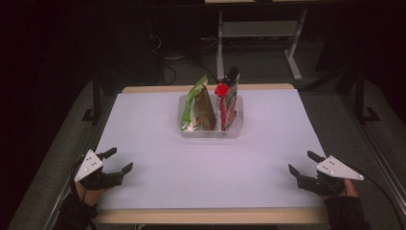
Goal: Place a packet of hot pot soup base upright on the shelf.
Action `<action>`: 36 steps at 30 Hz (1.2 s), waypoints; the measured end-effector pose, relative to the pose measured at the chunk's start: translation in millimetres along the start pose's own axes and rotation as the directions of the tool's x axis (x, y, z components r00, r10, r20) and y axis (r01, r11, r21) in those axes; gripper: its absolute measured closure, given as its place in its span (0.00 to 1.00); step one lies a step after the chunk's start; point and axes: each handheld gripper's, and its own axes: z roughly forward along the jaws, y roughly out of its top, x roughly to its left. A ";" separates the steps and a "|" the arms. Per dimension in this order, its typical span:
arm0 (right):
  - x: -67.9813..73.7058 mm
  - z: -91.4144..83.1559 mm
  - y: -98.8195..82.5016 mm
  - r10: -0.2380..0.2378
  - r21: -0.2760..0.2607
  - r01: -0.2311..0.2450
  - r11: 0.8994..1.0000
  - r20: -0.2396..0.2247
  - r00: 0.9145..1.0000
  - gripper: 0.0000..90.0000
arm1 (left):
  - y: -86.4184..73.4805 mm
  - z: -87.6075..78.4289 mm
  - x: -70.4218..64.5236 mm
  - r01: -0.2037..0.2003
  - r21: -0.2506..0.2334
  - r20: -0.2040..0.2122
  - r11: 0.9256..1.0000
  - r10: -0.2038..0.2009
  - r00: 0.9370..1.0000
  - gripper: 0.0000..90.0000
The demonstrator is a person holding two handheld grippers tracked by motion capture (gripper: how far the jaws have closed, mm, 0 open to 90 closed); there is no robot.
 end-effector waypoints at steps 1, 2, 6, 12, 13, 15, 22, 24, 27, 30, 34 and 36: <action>-1.6 -1.8 -2.5 0.011 -0.012 -0.011 1.000 0.010 1.000 0.22 | -0.9 -2.1 1.5 0.013 -0.013 -0.004 1.000 -0.013 1.000 0.20; -3.2 -3.9 -6.1 0.031 -0.029 -0.031 0.999 0.015 0.999 0.22 | -1.1 -3.6 2.3 0.012 -0.012 -0.012 1.000 -0.012 1.000 0.20; -6.2 -5.9 -16.9 0.078 -0.039 -0.076 0.996 0.043 0.996 0.22 | -2.6 -9.4 3.5 0.027 -0.034 -0.012 0.999 -0.027 1.000 0.20; -6.4 -9.6 -16.0 0.076 -0.088 -0.070 0.994 0.068 0.995 0.22 | -3.5 -15.0 2.4 0.034 -0.055 -0.015 0.998 -0.035 0.999 0.20; -5.9 -9.3 -16.1 0.075 -0.089 -0.068 0.994 0.072 0.995 0.22 | -4.0 -15.8 2.4 0.039 -0.059 -0.012 0.997 -0.040 0.999 0.20; -5.3 -9.2 -16.4 0.070 -0.093 -0.063 0.994 0.075 0.995 0.22 | -4.7 -17.0 3.1 0.046 -0.077 -0.005 0.996 -0.046 0.999 0.20; -2.1 -8.9 -17.2 0.061 -0.104 -0.051 0.993 0.094 0.994 0.22 | -6.1 -17.6 2.8 0.064 -0.098 0.007 0.993 -0.064 0.998 0.20; -1.0 -9.4 -16.3 0.061 -0.112 -0.050 0.992 0.096 0.994 0.22 | -5.7 -18.0 2.4 0.062 -0.107 0.007 0.992 -0.062 0.998 0.20; 0.6 -9.9 -14.8 0.052 -0.122 -0.039 0.992 0.100 0.994 0.22 | -5.9 -17.9 2.3 0.064 -0.107 0.009 0.992 -0.063 0.998 0.20; 0.9 -10.0 -14.3 0.048 -0.126 -0.035 0.991 0.100 0.994 0.22 | -5.7 -18.3 2.1 0.065 -0.111 0.007 0.992 -0.064 0.998 0.20; 0.5 -9.3 -14.1 0.052 -0.132 -0.038 0.990 0.103 0.993 0.22 | -6.2 -17.9 2.1 0.073 -0.112 0.002 0.991 -0.073 0.997 0.20; 0.4 -9.1 -13.9 0.052 -0.135 -0.038 0.990 0.102 0.993 0.22 | -6.0 -18.2 1.8 0.069 -0.113 -0.002 0.991 -0.069 0.998 0.20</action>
